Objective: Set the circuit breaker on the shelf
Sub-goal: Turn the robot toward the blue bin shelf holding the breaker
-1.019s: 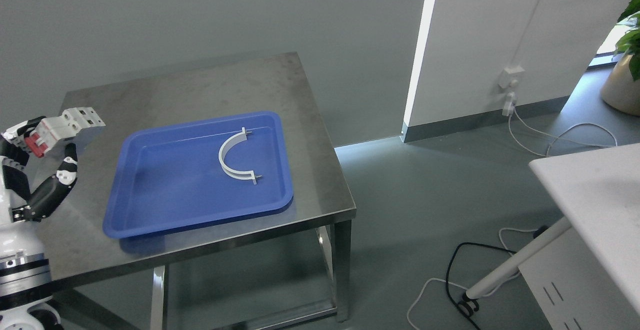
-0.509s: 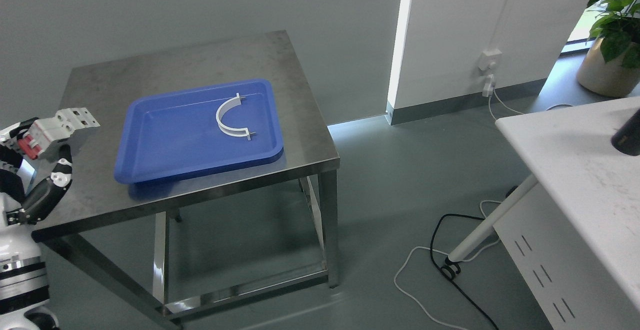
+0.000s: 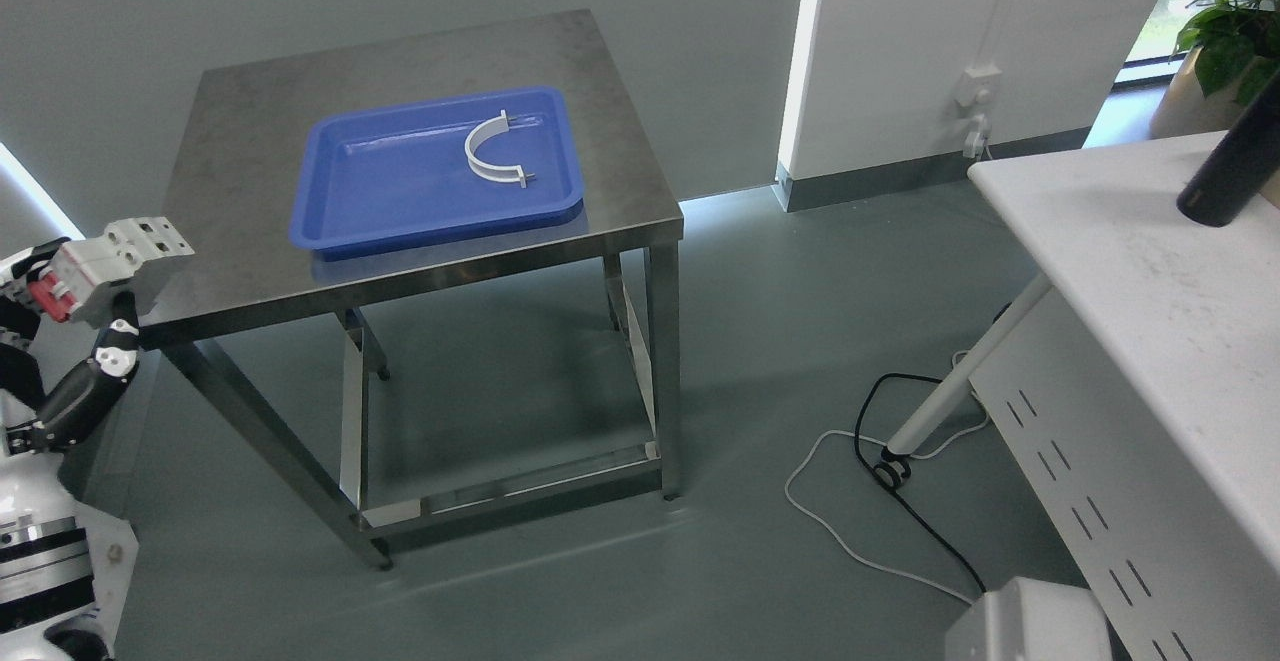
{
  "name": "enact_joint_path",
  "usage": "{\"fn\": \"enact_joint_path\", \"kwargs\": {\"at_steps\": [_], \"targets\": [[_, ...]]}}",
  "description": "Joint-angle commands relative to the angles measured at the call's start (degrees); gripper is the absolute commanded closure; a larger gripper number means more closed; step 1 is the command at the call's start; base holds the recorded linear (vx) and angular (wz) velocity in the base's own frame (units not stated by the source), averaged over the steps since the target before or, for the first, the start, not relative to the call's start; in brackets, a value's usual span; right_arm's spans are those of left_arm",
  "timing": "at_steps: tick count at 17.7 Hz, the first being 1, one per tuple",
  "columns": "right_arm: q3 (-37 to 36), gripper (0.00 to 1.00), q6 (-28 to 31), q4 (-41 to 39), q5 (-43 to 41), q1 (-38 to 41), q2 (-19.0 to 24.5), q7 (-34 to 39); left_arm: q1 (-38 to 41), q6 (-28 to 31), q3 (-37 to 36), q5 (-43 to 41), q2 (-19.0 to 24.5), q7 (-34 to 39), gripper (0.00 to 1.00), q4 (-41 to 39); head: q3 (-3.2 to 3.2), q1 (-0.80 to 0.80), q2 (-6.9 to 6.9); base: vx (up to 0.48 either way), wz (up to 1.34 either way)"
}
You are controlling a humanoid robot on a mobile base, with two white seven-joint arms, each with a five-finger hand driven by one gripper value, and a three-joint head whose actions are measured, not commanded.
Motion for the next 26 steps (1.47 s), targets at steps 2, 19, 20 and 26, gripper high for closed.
{"fn": "enact_joint_path", "kwargs": {"at_steps": [2,19,20,26], "targets": [[1.14,0.00,3.77,0.00,0.00,0.00,-1.00,0.02,0.25,-0.08,0.38,0.01,0.81,0.05,0.82,-0.30,0.00,0.00,0.00,-0.349,0.05],[1.14,0.00,3.77,0.00,0.00,0.00,-1.00,0.02,-18.88,10.45,-4.53,-0.16,0.81,-1.17,0.82,-1.09,0.00,0.00,0.00,-0.288,0.70],[1.14,0.00,3.77,0.00,0.00,0.00,-1.00,0.02,-20.56,12.55,-6.54,-0.77,0.81,-1.35,0.82,-0.92,0.00,0.00,0.00,-0.169,1.57],[1.14,0.00,3.77,0.00,0.00,0.00,-1.00,0.02,-23.12,20.13,-13.04,-1.66,11.03,-7.24,0.82,5.83,0.00,0.00,-0.01,-0.100,1.35]]}}
